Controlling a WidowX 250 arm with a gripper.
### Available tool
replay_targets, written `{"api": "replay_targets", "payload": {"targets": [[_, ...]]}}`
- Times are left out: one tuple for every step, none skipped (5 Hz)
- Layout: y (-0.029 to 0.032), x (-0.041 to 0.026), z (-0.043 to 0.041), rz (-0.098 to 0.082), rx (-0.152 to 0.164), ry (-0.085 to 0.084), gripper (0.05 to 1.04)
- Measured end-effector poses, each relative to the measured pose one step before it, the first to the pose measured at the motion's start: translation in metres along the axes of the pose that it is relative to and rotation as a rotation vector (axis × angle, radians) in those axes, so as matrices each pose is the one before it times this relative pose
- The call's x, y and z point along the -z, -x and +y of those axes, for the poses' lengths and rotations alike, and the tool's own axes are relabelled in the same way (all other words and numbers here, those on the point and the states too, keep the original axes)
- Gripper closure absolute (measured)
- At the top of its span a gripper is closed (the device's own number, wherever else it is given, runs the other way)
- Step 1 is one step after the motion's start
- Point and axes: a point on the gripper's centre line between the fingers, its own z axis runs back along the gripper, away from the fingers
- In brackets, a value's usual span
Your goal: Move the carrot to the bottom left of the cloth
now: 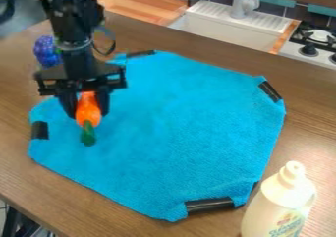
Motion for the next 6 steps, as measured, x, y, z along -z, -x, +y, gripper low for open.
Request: {"api": "replay_targets", "payload": {"targets": [[-0.00316, 0.00282, 0.01089, -0.014, -0.019, -0.0442, 0.481], [0.00079, 0.00287, 0.00301, 0.0096, -0.003, -0.0213, 0.183], [0.00219, 0.00003, -0.00046, 0.015, -0.0031, 0.0049, 0.079], [0.00161, -0.0036, -0.00172, 0.0184, -0.0049, -0.0043, 0.083], [-0.00116, -0.01699, -0.01427, 0.0031, 0.0183, -0.0005, 0.083], [-0.00345, -0.04106, -0.01271, -0.0413, -0.0053, 0.0402, 0.083]]}}
